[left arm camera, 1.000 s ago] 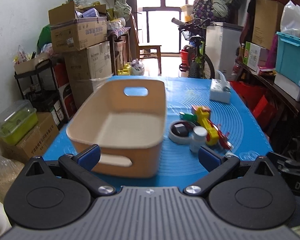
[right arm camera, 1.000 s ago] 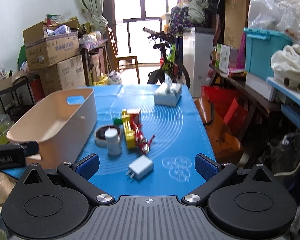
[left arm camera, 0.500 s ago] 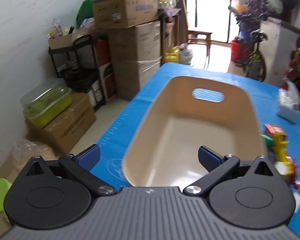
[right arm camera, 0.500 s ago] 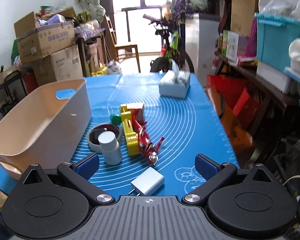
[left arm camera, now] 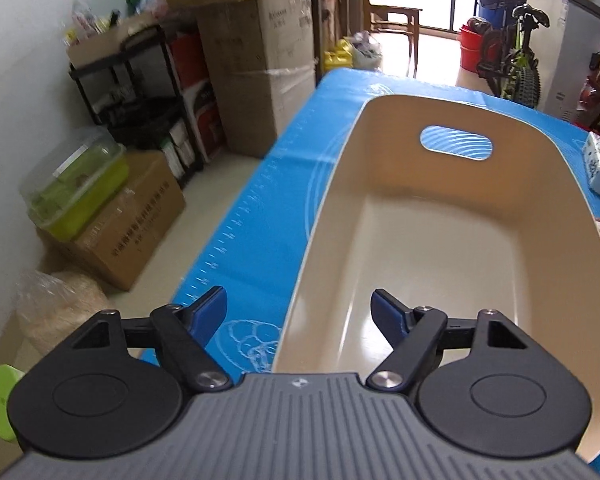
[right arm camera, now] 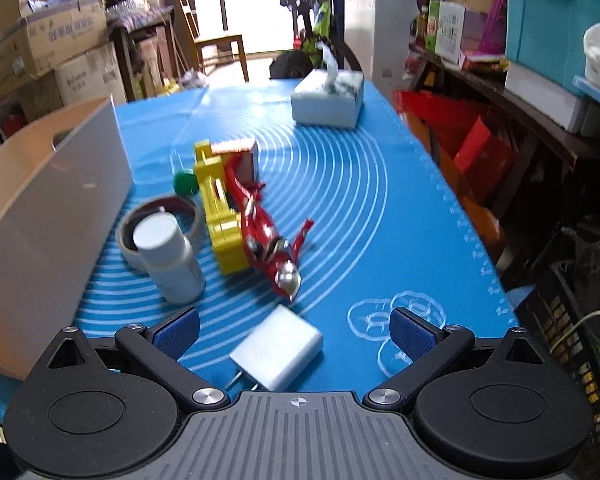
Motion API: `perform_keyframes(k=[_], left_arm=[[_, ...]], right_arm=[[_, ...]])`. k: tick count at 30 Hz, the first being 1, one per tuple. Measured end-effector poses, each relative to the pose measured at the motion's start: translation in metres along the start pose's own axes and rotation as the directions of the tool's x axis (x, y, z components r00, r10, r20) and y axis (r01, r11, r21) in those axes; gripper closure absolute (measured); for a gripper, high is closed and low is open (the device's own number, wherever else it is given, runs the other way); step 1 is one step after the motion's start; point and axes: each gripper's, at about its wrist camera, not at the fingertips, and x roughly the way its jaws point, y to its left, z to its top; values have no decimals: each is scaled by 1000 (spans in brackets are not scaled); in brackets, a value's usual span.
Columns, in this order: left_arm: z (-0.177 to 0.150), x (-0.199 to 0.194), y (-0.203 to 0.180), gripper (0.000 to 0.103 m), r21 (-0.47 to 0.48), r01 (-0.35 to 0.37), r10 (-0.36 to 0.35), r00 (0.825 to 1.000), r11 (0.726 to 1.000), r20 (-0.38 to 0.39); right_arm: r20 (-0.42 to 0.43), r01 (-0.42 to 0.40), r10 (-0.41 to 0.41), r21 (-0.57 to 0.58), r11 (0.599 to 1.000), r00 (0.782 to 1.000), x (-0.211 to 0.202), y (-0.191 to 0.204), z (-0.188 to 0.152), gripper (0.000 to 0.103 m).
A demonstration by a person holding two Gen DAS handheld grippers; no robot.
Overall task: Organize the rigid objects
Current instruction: 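Move the left tool to the basket rim while the right tool approaches the white charger, then grasp the white charger plug with the right gripper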
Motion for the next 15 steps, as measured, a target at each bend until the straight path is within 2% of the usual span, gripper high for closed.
perform_keyframes(k=[1, 4, 10, 12, 14, 15], left_arm=[[-1, 3, 1, 24, -4, 9, -9, 1000, 1000, -18], [-3, 8, 2, 35, 3, 16, -16, 999, 1000, -41], [-3, 13, 5, 63, -7, 43, -43, 997, 999, -68], [-3, 18, 6, 79, -17, 45, -47, 995, 999, -91], [-3, 21, 6, 81, -18, 51, -53, 993, 999, -105], [-4, 21, 5, 88, -16, 51, -53, 993, 999, -103]], right_arm=[[-13, 0, 0, 4, 1000, 1000, 2, 1, -1, 3], [-37, 17, -17, -2, 1000, 999, 7, 4, -2, 7], [-81, 25, -24, 9, 1000, 996, 15, 5, -7, 17], [-94, 29, -29, -1, 1000, 995, 19, 7, -9, 21], [-88, 43, -45, -23, 999, 995, 20, 10, -10, 24], [-85, 49, -51, -33, 998, 995, 20, 12, -10, 25]])
